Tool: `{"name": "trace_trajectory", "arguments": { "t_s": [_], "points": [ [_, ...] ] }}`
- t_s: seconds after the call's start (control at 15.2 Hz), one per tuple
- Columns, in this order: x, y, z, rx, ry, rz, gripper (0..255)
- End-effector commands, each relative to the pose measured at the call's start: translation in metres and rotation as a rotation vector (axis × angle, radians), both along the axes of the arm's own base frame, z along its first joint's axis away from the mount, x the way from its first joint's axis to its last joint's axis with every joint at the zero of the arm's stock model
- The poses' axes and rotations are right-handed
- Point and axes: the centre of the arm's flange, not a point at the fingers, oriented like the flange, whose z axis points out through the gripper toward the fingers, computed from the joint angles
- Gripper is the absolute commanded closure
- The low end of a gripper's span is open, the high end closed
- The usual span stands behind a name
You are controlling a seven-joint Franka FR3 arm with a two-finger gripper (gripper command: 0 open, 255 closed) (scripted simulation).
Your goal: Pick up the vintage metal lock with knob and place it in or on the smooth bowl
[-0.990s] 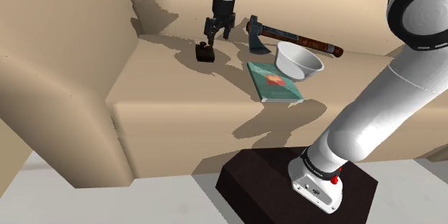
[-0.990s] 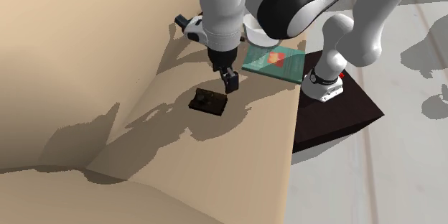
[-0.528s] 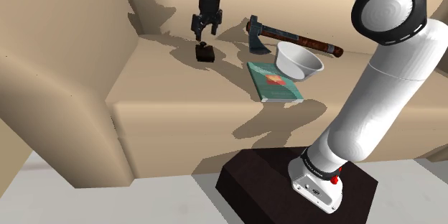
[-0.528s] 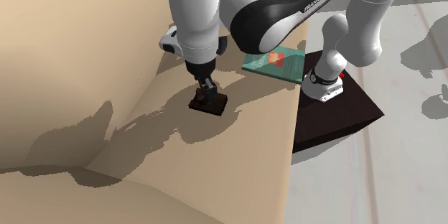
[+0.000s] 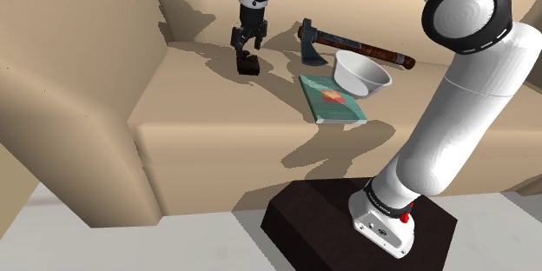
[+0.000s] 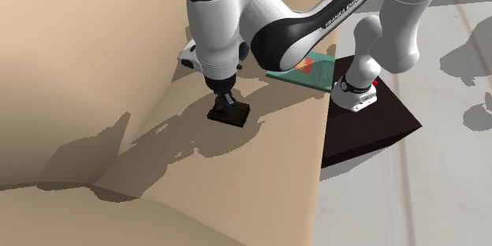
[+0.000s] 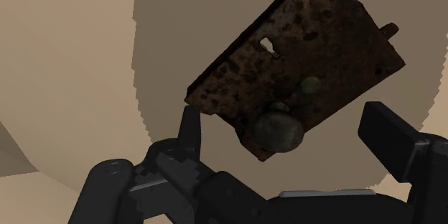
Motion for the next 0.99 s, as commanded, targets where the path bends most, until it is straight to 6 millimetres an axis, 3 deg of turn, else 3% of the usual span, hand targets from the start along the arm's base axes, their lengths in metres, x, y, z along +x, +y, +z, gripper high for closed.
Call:
{"name": "trace_trajectory", "arguments": {
  "t_s": [0.0,0.26,0.33,0.92],
  "points": [
    [0.0,0.0001,-0.0004,0.0,0.0,0.0,0],
    [0.0,0.0,-0.0003,0.0,0.0,0.0,0],
    [0.0,0.0,-0.0003,0.0,0.0,0.0,255],
    [0.0,0.0001,-0.0004,0.0,0.0,0.0,255]
  ]
}}
